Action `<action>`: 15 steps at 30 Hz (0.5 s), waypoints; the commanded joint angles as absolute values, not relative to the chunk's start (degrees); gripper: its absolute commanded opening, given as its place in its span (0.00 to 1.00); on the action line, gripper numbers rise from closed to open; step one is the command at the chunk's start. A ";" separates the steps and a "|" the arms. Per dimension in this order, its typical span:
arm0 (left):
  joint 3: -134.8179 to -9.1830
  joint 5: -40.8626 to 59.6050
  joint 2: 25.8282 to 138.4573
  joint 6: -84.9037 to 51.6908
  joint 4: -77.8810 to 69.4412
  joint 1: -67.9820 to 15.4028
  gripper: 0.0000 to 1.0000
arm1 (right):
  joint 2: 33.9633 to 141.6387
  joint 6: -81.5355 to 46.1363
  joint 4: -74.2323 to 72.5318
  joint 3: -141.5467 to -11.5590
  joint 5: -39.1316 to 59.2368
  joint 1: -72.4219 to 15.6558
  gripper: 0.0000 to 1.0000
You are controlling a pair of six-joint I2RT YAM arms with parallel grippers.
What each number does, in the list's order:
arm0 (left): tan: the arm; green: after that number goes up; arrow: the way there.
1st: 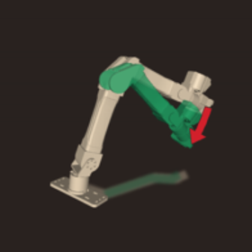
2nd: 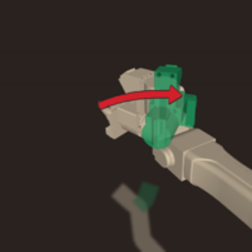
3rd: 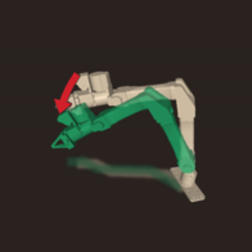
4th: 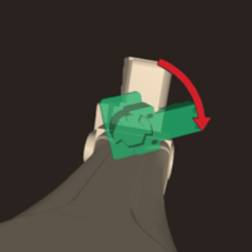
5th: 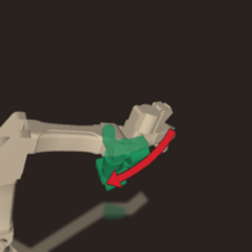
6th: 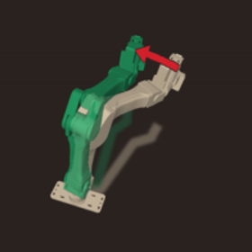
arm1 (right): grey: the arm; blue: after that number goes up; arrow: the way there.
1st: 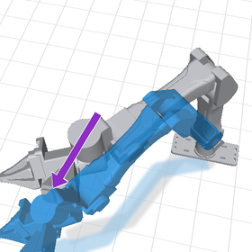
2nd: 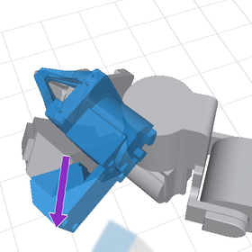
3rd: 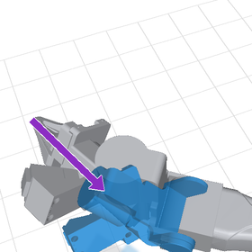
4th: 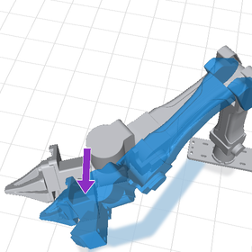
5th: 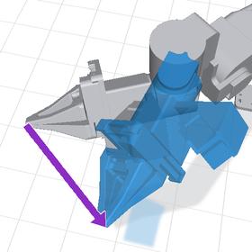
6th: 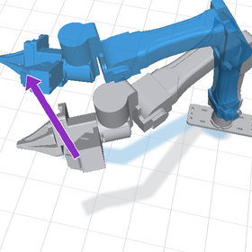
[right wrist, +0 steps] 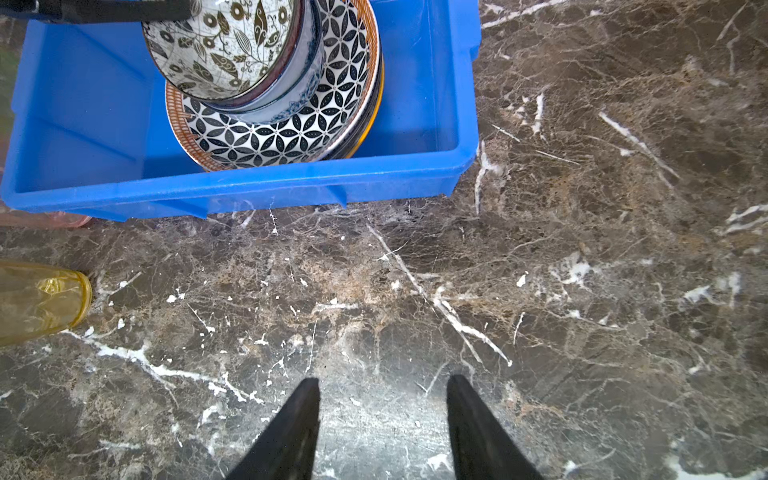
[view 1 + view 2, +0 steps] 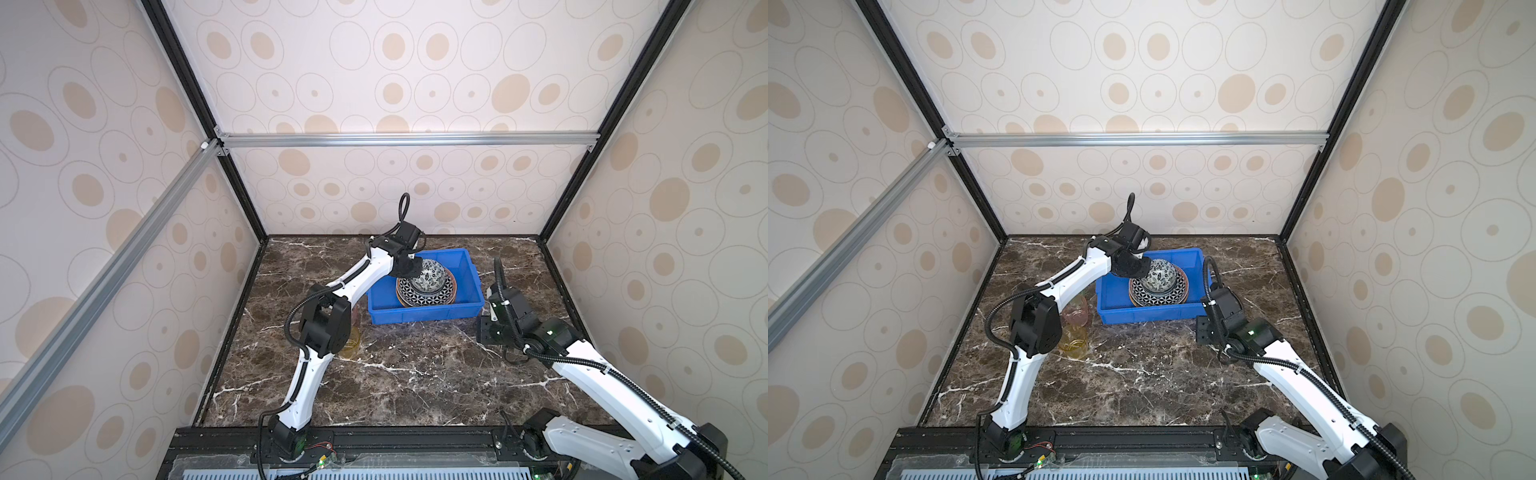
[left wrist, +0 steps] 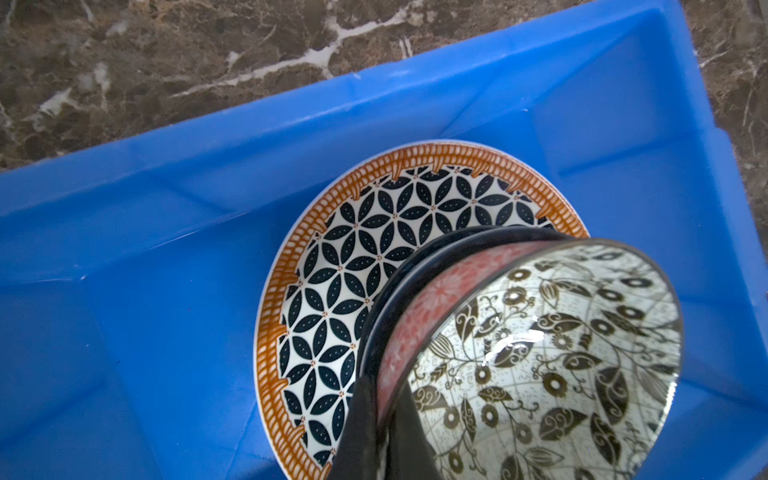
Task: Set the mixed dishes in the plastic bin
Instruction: 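Lower the leaf bowl onto the stacked floral bowls with the left gripper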
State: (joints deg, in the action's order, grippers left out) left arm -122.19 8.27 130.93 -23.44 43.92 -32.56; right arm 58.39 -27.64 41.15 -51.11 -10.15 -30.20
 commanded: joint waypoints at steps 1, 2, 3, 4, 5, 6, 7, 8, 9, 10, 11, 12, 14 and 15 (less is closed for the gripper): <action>-124.98 8.74 131.37 -24.24 43.95 -32.17 0.00 | 57.56 -28.00 41.66 -50.36 -9.95 -29.88 0.53; -124.98 8.78 131.31 -24.26 43.95 -32.17 0.00 | 57.46 -28.09 41.66 -50.36 -9.93 -29.88 0.53; -124.98 8.81 131.26 -24.34 43.80 -32.17 0.00 | 57.44 -28.10 41.66 -50.36 -9.83 -29.93 0.53; -124.98 8.96 131.09 -24.26 43.72 -32.19 0.00 | 57.46 -28.15 41.66 -50.36 -9.80 -29.89 0.53; -124.98 9.21 131.02 -24.30 43.66 -32.17 0.00 | 57.48 -28.21 41.66 -50.36 -9.69 -29.89 0.53; -124.98 9.52 130.91 -24.39 43.36 -32.18 0.00 | 57.44 -28.25 41.66 -50.36 -9.60 -29.90 0.53; -125.05 9.77 130.79 -24.35 43.17 -32.17 0.00 | 57.43 -28.22 41.66 -50.36 -9.50 -29.88 0.53; -125.04 9.93 130.78 -24.35 43.07 -32.17 0.00 | 57.40 -28.30 41.66 -50.31 -9.54 -29.88 0.53; -125.06 10.02 130.74 -24.43 43.07 -32.17 0.00 | 57.39 -28.30 41.66 -50.27 -9.47 -29.88 0.53; -125.06 10.10 130.76 -24.44 43.07 -32.17 0.00 | 57.39 -28.32 41.67 -50.32 -9.42 -29.89 0.53; -125.03 10.10 130.78 -24.43 43.19 -32.17 0.00 | 57.30 -28.38 41.72 -50.23 -9.40 -29.88 0.53; -125.00 9.96 130.87 -24.44 43.37 -32.17 0.00 | 57.17 -28.39 41.66 -50.19 -9.32 -29.88 0.53; -124.99 10.02 131.02 -24.51 43.68 -32.17 0.00 | 57.04 -28.47 41.73 -50.05 -9.28 -29.88 0.53; -124.99 10.02 131.10 -24.55 43.84 -32.17 0.01 | 56.87 -28.43 41.75 -50.01 -9.19 -29.93 0.53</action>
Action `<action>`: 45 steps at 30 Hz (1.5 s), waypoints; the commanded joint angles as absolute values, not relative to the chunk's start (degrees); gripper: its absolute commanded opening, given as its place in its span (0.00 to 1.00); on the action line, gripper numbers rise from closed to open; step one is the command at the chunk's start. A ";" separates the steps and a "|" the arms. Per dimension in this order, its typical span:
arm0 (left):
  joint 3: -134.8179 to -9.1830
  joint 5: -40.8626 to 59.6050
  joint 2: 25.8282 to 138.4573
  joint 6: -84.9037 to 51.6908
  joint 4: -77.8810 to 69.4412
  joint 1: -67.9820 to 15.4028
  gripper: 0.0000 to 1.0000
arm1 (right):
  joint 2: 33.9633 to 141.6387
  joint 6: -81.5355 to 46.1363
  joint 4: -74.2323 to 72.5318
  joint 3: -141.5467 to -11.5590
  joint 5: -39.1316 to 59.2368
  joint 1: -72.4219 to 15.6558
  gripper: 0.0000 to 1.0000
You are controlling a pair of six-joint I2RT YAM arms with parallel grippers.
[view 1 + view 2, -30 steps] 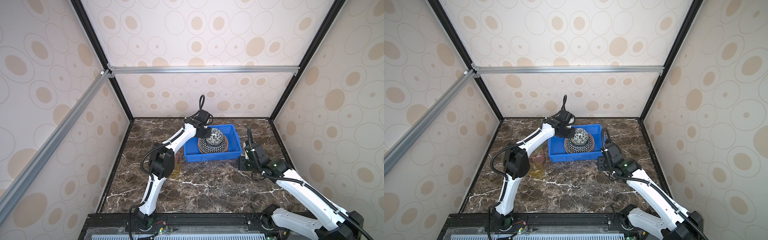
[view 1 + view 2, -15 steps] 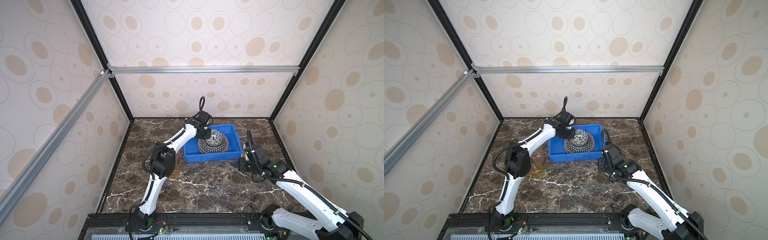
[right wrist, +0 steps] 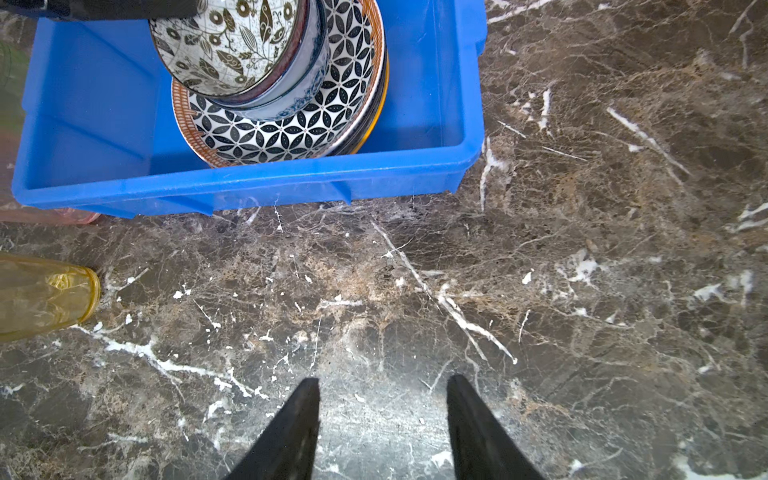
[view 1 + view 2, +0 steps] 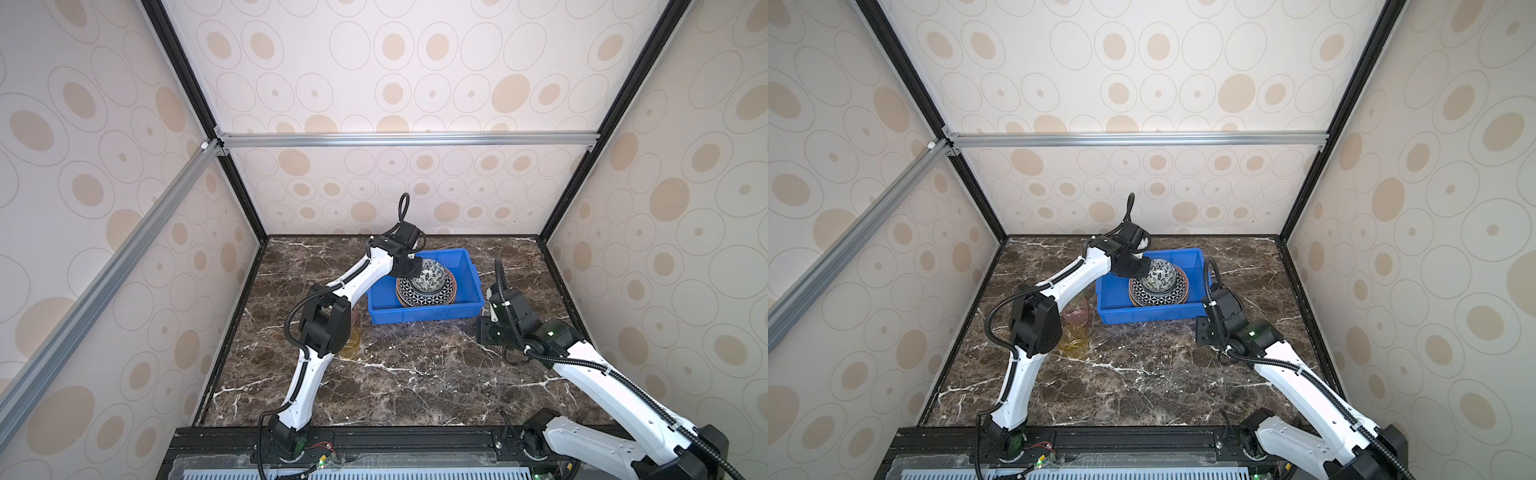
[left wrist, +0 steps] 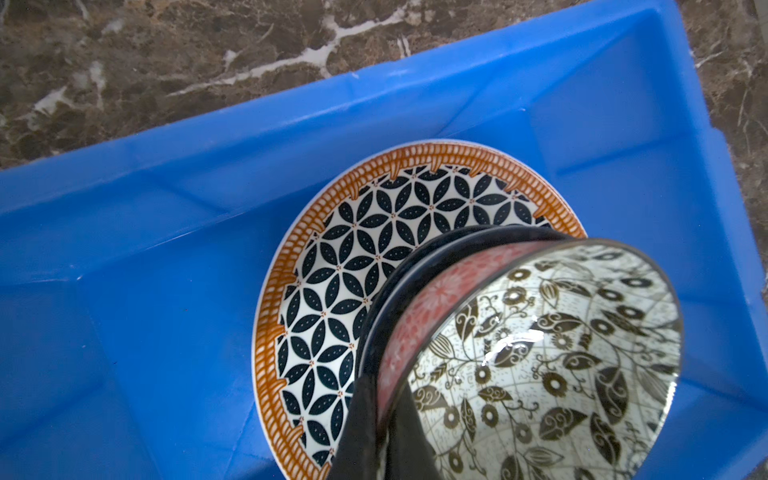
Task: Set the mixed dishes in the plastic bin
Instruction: 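Lower the leaf bowl onto the stacked floral bowls with the left gripper, then open the left gripper and raise it off the leaf bowl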
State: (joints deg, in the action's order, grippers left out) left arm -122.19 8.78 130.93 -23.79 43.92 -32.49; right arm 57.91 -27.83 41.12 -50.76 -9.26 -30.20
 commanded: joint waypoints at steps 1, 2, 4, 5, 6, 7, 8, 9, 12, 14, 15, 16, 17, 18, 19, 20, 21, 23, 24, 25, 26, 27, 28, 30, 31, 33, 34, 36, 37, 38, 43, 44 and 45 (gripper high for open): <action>-124.98 10.02 131.00 -24.55 43.94 -32.17 0.02 | 56.79 -28.42 41.75 -50.01 -9.21 -29.89 0.53; -124.98 10.00 131.01 -24.57 44.07 -32.17 0.03 | 56.66 -28.47 41.75 -49.92 -9.17 -29.88 0.53; -124.98 10.02 130.93 -24.62 44.12 -32.25 0.05 | 56.49 -28.51 41.75 -49.83 -9.10 -29.88 0.53; -124.98 10.05 130.87 -24.68 44.13 -32.22 0.07 | 56.42 -28.56 41.81 -49.75 -9.14 -29.88 0.53; -124.98 10.11 130.87 -24.70 44.16 -32.24 0.08 | 56.34 -28.52 41.75 -49.75 -9.04 -29.88 0.53; -124.97 10.11 130.76 -24.72 44.16 -32.24 0.09 | 56.25 -28.65 41.75 -49.66 -9.05 -29.88 0.53; -124.98 10.11 130.78 -24.78 44.29 -32.24 0.09 | 56.16 -28.65 41.82 -49.66 -8.95 -29.88 0.53; -124.98 10.12 130.78 -24.91 44.32 -32.26 0.09 | 56.03 -28.65 41.84 -49.58 -8.94 -29.88 0.53; -124.80 10.14 130.77 -24.97 44.56 -32.34 0.09 | 55.66 -28.64 41.86 -49.40 -9.09 -29.88 0.53; -124.80 10.02 130.70 -24.90 44.80 -32.43 0.10 | 55.52 -28.65 41.54 -49.14 -9.14 -29.88 0.53; -124.80 9.93 130.61 -24.89 44.82 -32.43 0.11 | 55.55 -28.60 41.32 -49.04 -9.06 -29.88 0.53; -124.80 9.93 130.53 -24.87 44.82 -32.43 0.11 | 55.68 -28.56 41.18 -49.09 -8.98 -29.88 0.53; -124.80 9.84 130.36 -24.88 44.78 -32.43 0.12 | 55.87 -28.40 41.13 -49.25 -8.84 -29.88 0.53; -124.80 9.79 130.26 -24.93 44.74 -32.43 0.12 | 56.19 -28.25 41.13 -49.44 -8.72 -29.88 0.53; -124.80 9.76 130.06 -25.03 44.53 -32.43 0.13 | 56.46 -28.22 41.26 -49.69 -8.70 -29.88 0.53; -124.80 9.82 130.00 -25.03 44.40 -32.43 0.14 | 56.72 -28.08 41.39 -50.04 -8.58 -29.88 0.53; -124.80 9.77 129.84 -25.09 44.30 -32.43 0.15 | 56.99 -28.01 41.63 -50.33 -8.57 -29.88 0.53; -124.72 10.12 129.49 -24.98 44.09 -32.43 0.17 | 57.13 -28.02 41.77 -50.71 -8.20 -29.88 0.53; -124.42 10.55 129.17 -24.92 43.73 -32.48 0.18 | 57.13 -28.04 41.62 -50.69 -8.03 -29.88 0.53; -124.16 10.78 128.90 -24.88 43.42 -32.47 0.18 | 57.13 -28.18 41.45 -50.71 -7.86 -29.88 0.53; -123.73 10.93 128.49 -24.96 43.03 -32.51 0.18 | 57.13 -28.35 41.27 -50.71 -7.57 -29.88 0.53; -123.34 10.90 127.96 -24.88 42.70 -32.52 0.19 | 57.21 -28.59 41.14 -50.78 -7.21 -29.88 0.53; -123.10 10.75 127.59 -24.83 42.61 -32.49 0.19 | 57.30 -28.69 41.05 -50.87 -6.91 -29.88 0.53; -123.05 10.37 126.94 -24.63 42.76 -32.52 0.20 | 57.51 -28.96 40.87 -51.06 -6.18 -29.87 0.53; -123.00 10.33 126.69 -24.57 42.80 -32.51 0.20 | 57.55 -29.04 40.92 -51.12 -6.00 -29.89 0.53; -123.04 10.35 125.96 -24.53 43.02 -32.50 0.21 | 57.63 -29.13 41.04 -51.19 -5.80 -29.88 0.53; -123.05 10.43 125.72 -24.44 43.06 -32.52 0.21 | 57.61 -29.18 41.12 -51.15 -5.70 -29.88 0.53; -122.96 10.55 125.04 -24.35 43.15 -32.65 0.22 | 57.47 -29.23 41.22 -51.06 -5.54 -29.88 0.53; -122.82 10.50 124.68 -24.28 43.15 -32.69 0.23 | 57.40 -29.26 41.22 -51.02 -5.38 -29.88 0.53; -122.71 10.33 124.33 -24.20 43.15 -32.77 0.23 | 57.26 -29.28 41.31 -50.98 -5.28 -29.88 0.53; -121.80 8.55 121.90 -24.01 43.48 -33.22 0.24 | 56.52 -29.36 42.09 -50.99 -4.58 -29.93 0.53; -121.28 8.16 121.22 -24.05 43.50 -33.31 0.24 | 56.36 -29.27 42.18 -50.85 -4.29 -29.88 0.53; -120.51 7.84 120.38 -23.99 43.43 -33.40 0.25 | 56.10 -29.24 42.19 -50.67 -4.15 -29.88 0.53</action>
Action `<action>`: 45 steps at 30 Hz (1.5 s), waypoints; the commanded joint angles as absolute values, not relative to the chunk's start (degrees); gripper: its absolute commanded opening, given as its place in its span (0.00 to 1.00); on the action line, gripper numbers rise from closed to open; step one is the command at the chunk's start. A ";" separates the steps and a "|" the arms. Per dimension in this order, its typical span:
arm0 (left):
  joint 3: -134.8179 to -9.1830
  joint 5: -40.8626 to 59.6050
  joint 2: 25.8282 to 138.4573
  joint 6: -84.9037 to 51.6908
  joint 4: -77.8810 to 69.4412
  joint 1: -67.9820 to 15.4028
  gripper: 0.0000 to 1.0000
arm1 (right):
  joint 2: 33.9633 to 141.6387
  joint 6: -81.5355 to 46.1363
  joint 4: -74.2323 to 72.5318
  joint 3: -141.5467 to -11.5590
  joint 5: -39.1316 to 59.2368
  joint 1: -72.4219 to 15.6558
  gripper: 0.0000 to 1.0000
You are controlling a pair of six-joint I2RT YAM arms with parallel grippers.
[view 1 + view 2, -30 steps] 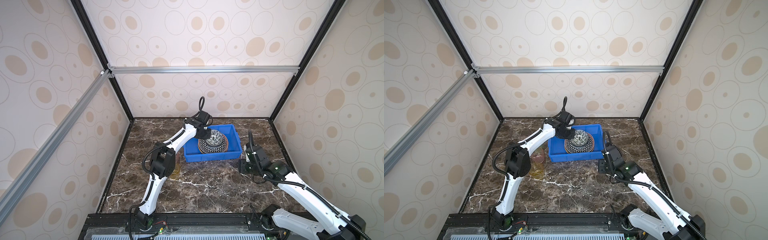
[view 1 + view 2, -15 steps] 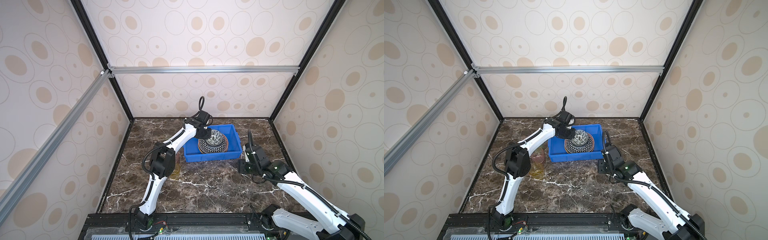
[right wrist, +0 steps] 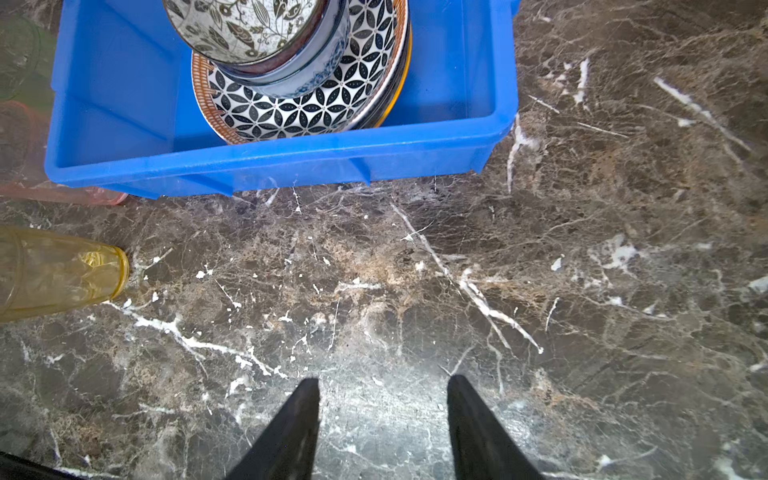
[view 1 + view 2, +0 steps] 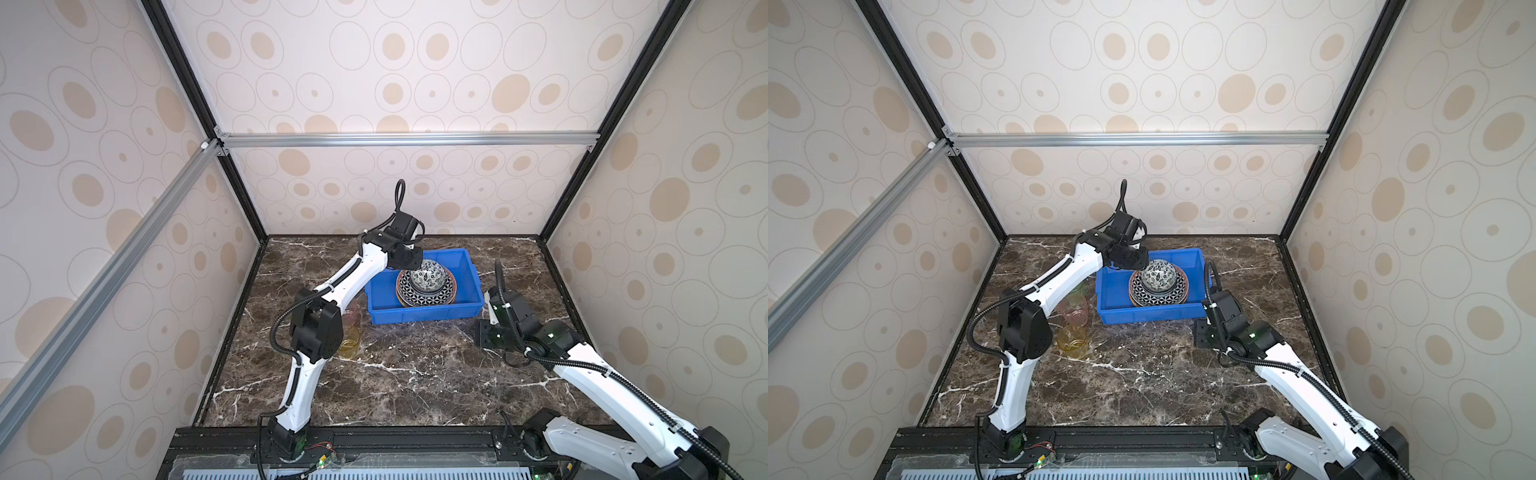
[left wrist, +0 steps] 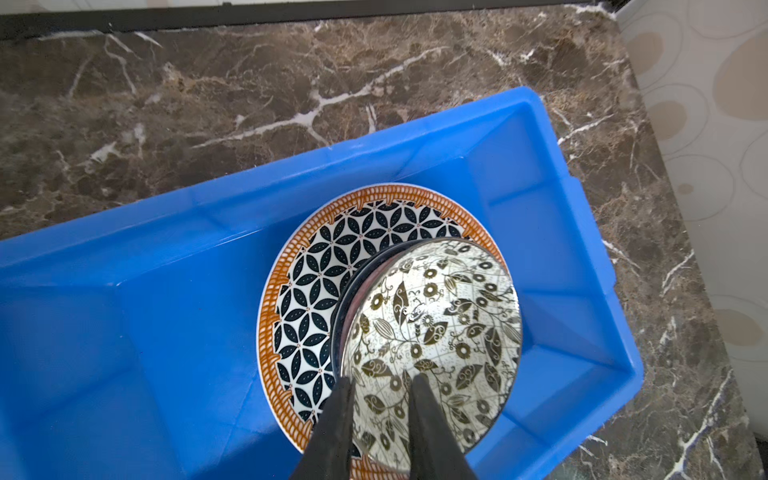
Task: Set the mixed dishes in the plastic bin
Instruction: 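Open the left gripper and raise it off the leaf bowl, then move the left gripper toward the yellow glass beside the bin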
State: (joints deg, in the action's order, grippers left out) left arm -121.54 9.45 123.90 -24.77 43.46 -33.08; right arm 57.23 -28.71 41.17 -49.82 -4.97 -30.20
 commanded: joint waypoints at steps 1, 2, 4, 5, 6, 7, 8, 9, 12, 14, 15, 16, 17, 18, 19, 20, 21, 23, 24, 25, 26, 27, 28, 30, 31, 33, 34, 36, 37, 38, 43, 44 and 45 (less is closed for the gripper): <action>-119.68 7.36 119.67 -23.91 43.34 -33.46 0.25 | 55.91 -29.40 42.19 -50.35 -3.97 -29.88 0.53; -118.61 6.85 118.56 -23.97 43.18 -33.49 0.25 | 55.65 -29.51 42.11 -50.11 -3.87 -29.88 0.53; -116.32 5.97 116.52 -23.91 42.77 -33.57 0.25 | 55.25 -29.78 42.10 -49.63 -3.60 -29.90 0.53; -114.97 5.42 115.21 -23.91 42.55 -33.57 0.25 | 55.11 -29.89 42.02 -49.49 -3.41 -29.88 0.53; -113.65 4.64 113.91 -23.97 42.45 -33.57 0.25 | 55.03 -30.01 42.01 -49.40 -3.26 -29.88 0.53; -112.57 3.88 112.93 -24.08 42.56 -33.57 0.25 | 55.02 -30.05 42.06 -49.38 -3.08 -29.88 0.53; -111.40 2.94 111.71 -24.16 42.66 -33.54 0.25 | 55.02 -30.14 42.10 -49.39 -2.86 -29.88 0.53; -110.15 2.24 110.48 -24.00 42.72 -33.57 0.26 | 55.02 -30.27 42.10 -49.39 -2.65 -29.89 0.53; -105.07 0.77 106.45 -23.97 42.09 -33.57 0.26 | 55.02 -30.41 41.75 -49.24 -2.10 -29.88 0.53; -100.85 1.28 103.44 -24.07 40.52 -33.57 0.26 | 55.11 -30.79 41.25 -48.90 -1.85 -29.89 0.53; -98.83 1.29 101.97 -24.00 39.93 -33.50 0.26 | 55.27 -30.93 40.86 -48.63 -1.51 -29.88 0.53; -97.22 0.93 100.74 -24.06 39.77 -33.49 0.26 | 55.43 -31.15 40.51 -48.37 -1.26 -29.88 0.53; -95.66 0.07 99.49 -24.24 39.84 -33.49 0.26 | 55.74 -31.32 40.05 -48.10 -0.83 -29.88 0.53; -94.03 -0.80 98.18 -24.27 40.03 -33.46 0.26 | 56.06 -31.51 39.61 -47.91 -0.41 -29.88 0.53; -92.62 -1.29 97.06 -24.37 40.16 -33.42 0.26 | 56.45 -31.70 39.40 -47.78 -0.02 -29.88 0.53; -90.79 -1.66 95.63 -24.33 40.07 -33.28 0.26 | 56.83 -31.86 39.21 -47.90 0.56 -29.88 0.53; -88.78 -1.87 94.03 -24.47 39.75 -33.25 0.26 | 57.40 -31.90 39.04 -48.11 1.29 -29.88 0.53; -85.25 -2.39 91.04 -25.24 39.10 -33.05 0.26 | 58.23 -31.98 38.87 -48.42 2.22 -29.88 0.53; -83.50 -2.73 89.47 -25.71 38.79 -32.89 0.27 | 58.59 -31.99 38.72 -48.50 2.37 -29.88 0.53; -82.04 -3.04 88.16 -26.12 38.60 -32.72 0.27 | 58.83 -31.97 38.60 -48.60 2.42 -29.88 0.53; -80.52 -3.32 86.67 -26.53 38.46 -32.60 0.27 | 59.09 -31.99 38.41 -48.63 2.53 -29.88 0.53; -79.03 -3.50 85.36 -26.80 38.21 -32.31 0.27 | 59.20 -31.91 38.19 -48.69 2.64 -29.88 0.53; -78.01 -3.52 84.38 -26.90 38.06 -32.05 0.27 | 59.41 -31.88 37.99 -48.75 2.80 -29.88 0.53; -76.48 -3.77 82.72 -27.11 38.61 -31.36 0.27 | 59.85 -31.98 37.54 -48.91 3.30 -29.93 0.53; -76.02 -3.95 82.20 -27.23 39.03 -31.06 0.27 | 60.09 -31.99 37.29 -48.91 3.59 -29.88 0.53; -74.58 -4.29 80.95 -27.55 39.87 -30.53 0.27 | 60.63 -32.08 36.96 -49.08 4.17 -29.95 0.53; -73.73 -4.40 80.38 -27.75 40.05 -30.26 0.27 | 60.77 -32.17 36.87 -49.04 4.43 -29.92 0.53; -71.24 -4.57 78.85 -28.33 40.28 -29.56 0.27 | 61.15 -32.34 36.44 -48.87 4.83 -29.97 0.52; -70.09 -4.66 78.13 -28.63 40.30 -29.17 0.27 | 61.22 -32.45 36.31 -48.78 4.96 -29.97 0.52; -68.66 -4.53 77.16 -29.03 40.18 -28.70 0.27 | 61.32 -32.46 36.09 -48.71 5.14 -29.97 0.52; -62.47 -3.52 72.32 -30.38 38.77 -25.75 0.27 | 61.95 -32.34 35.64 -48.95 5.70 -29.97 0.52; -61.71 -3.75 71.48 -30.48 38.68 -25.34 0.27 | 62.07 -32.34 35.45 -48.96 5.78 -29.97 0.52; -60.92 -4.23 70.58 -30.50 38.57 -24.96 0.27 | 62.11 -32.39 35.20 -48.88 5.88 -29.97 0.52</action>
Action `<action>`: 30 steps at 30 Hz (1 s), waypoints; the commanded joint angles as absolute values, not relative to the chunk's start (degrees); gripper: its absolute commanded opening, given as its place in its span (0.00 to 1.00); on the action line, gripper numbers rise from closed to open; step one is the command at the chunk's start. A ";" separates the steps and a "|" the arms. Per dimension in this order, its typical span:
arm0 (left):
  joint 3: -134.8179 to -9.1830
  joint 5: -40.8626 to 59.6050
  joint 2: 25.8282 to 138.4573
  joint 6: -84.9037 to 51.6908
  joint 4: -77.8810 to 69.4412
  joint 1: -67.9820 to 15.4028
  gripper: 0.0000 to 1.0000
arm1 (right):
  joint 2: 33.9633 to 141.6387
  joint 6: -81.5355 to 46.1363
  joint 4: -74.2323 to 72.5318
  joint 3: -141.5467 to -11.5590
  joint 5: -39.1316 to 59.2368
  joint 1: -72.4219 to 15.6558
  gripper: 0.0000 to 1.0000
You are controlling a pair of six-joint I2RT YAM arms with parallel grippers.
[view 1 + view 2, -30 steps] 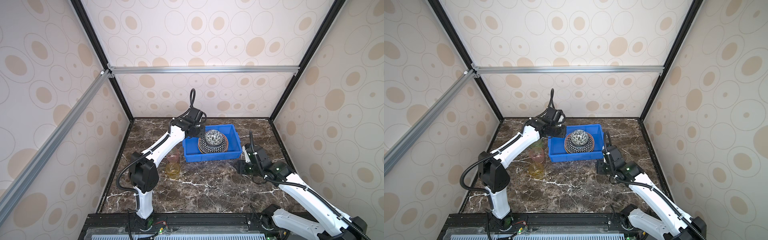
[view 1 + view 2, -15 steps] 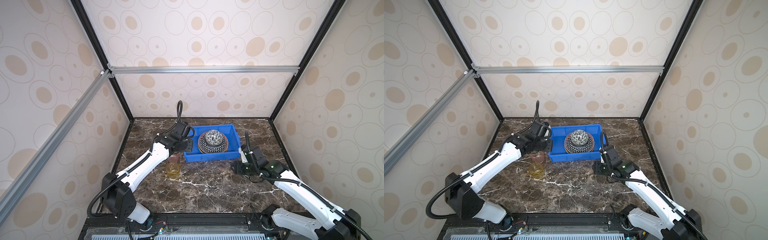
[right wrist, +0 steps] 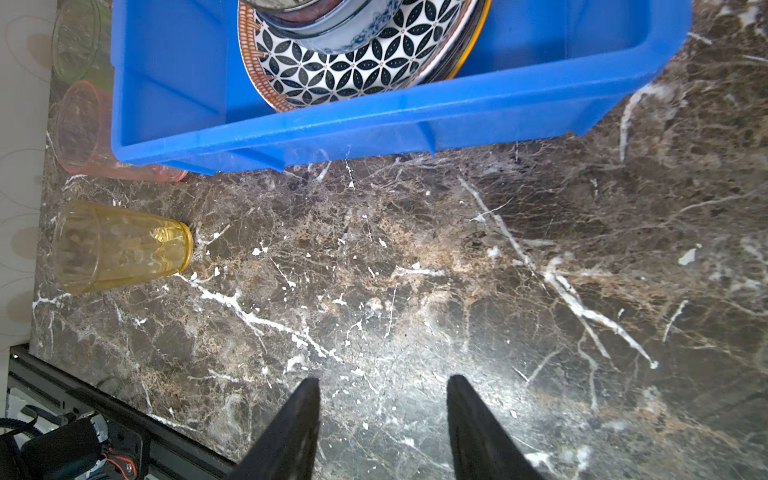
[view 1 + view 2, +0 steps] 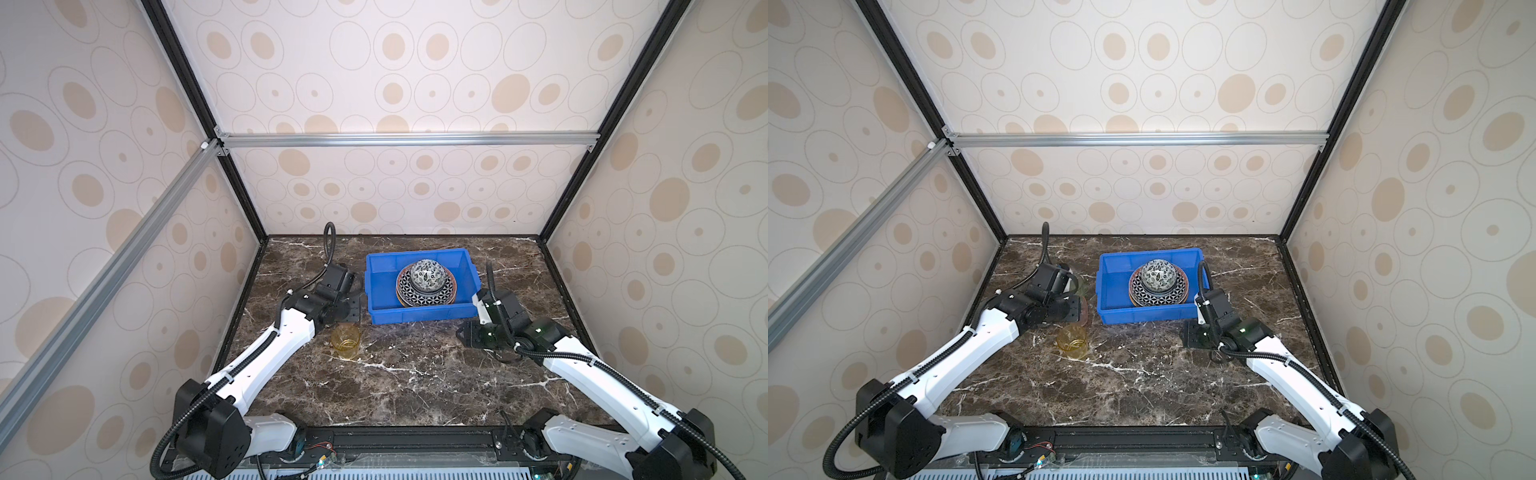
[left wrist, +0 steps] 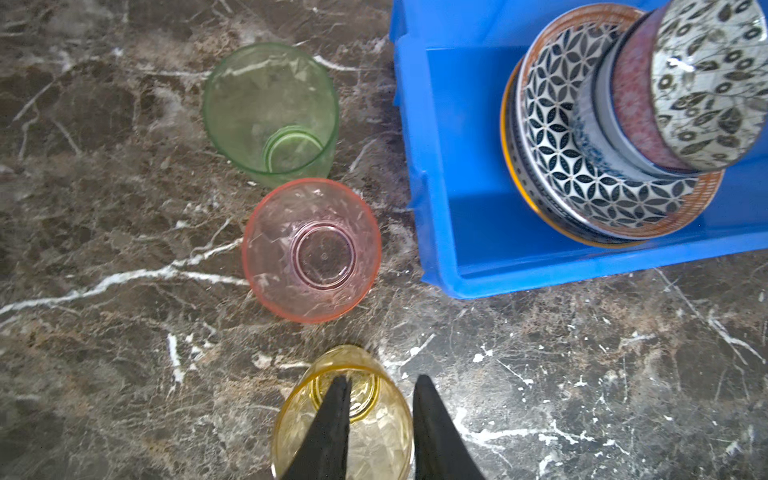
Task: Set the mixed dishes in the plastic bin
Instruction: 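Move the left gripper toward the yellow glass beside the bin, then lower the left gripper into the yellow glass rim and close it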
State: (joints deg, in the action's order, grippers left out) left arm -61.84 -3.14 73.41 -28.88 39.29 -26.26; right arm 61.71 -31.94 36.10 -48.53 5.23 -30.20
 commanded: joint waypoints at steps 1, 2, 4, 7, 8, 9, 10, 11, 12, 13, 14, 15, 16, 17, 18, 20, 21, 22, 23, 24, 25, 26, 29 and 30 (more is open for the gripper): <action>-60.30 -4.60 69.90 -30.62 38.58 -24.68 0.26 | 62.17 -32.48 35.01 -48.80 6.04 -29.97 0.52; -59.52 -4.91 69.07 -30.89 38.58 -24.32 0.26 | 62.32 -32.46 34.83 -48.78 6.27 -29.97 0.52; -58.27 -5.88 67.83 -31.67 38.80 -23.70 0.29 | 62.49 -32.55 34.71 -48.74 6.50 -29.97 0.52; -56.61 -5.19 67.21 -32.45 39.72 -22.06 0.31 | 62.60 -32.44 34.61 -48.60 6.59 -29.97 0.52; -55.96 -4.65 67.18 -32.45 39.81 -21.52 0.31 | 62.58 -32.44 34.51 -48.60 6.67 -29.97 0.52; -55.33 -4.41 67.21 -32.61 39.98 -21.15 0.31 | 62.58 -32.36 34.37 -48.58 6.68 -29.97 0.52; -54.76 -4.39 67.24 -32.74 39.99 -20.90 0.31 | 62.58 -32.30 34.37 -48.60 6.76 -29.97 0.52; -53.98 -4.31 67.07 -32.83 39.99 -20.68 0.31 | 62.60 -32.17 34.45 -48.67 6.81 -29.97 0.52; -53.29 -4.26 66.97 -32.95 39.91 -20.35 0.31 | 62.62 -32.11 34.51 -48.69 6.77 -29.97 0.52; -52.72 -4.15 66.75 -33.05 39.83 -20.07 0.31 | 62.63 -32.08 34.54 -48.69 6.77 -29.97 0.52; -52.12 -3.85 66.63 -33.05 39.75 -19.67 0.31 | 62.49 -31.99 34.51 -48.69 6.70 -29.97 0.52; -51.67 -3.42 66.45 -33.05 39.68 -19.29 0.31 | 62.53 -31.95 34.46 -48.78 6.68 -29.97 0.52; -51.23 -3.10 66.27 -33.05 39.51 -18.87 0.31 | 62.54 -31.82 34.49 -48.85 6.68 -29.97 0.52; -50.86 -2.85 66.19 -33.05 39.38 -18.66 0.31 | 62.63 -31.69 34.45 -48.93 6.68 -29.97 0.52; -50.60 -2.68 66.17 -33.05 39.29 -18.40 0.31 | 62.67 -31.66 34.45 -49.03 6.68 -29.97 0.52; -50.13 -2.34 66.44 -32.96 39.23 -18.02 0.31 | 62.92 -31.62 34.40 -49.30 6.77 -29.97 0.52; -49.90 -1.97 66.67 -32.87 39.04 -17.93 0.31 | 63.00 -31.65 34.37 -49.31 6.84 -29.97 0.52; -49.54 -1.45 66.92 -32.78 38.70 -17.76 0.31 | 63.11 -31.70 34.28 -49.39 6.94 -29.97 0.52; -49.13 -1.00 67.18 -32.78 38.30 -17.67 0.30 | 63.19 -31.74 34.11 -49.32 7.11 -29.97 0.52; -48.65 -0.65 67.39 -32.78 38.03 -17.60 0.30 | 63.24 -31.74 34.12 -49.31 7.12 -29.97 0.52; -48.17 -0.38 67.55 -32.87 37.58 -17.60 0.30 | 63.30 -31.75 34.10 -49.33 7.12 -29.97 0.52; -47.68 -0.10 67.67 -32.95 37.22 -17.52 0.29 | 63.44 -31.65 34.10 -49.32 7.12 -29.97 0.52; -46.54 0.44 68.02 -33.05 36.26 -17.38 0.27 | 63.38 -31.53 34.19 -49.31 7.03 -29.97 0.52; -46.27 0.44 68.18 -33.13 36.00 -17.40 0.27 | 63.37 -31.49 34.30 -49.35 6.95 -29.97 0.52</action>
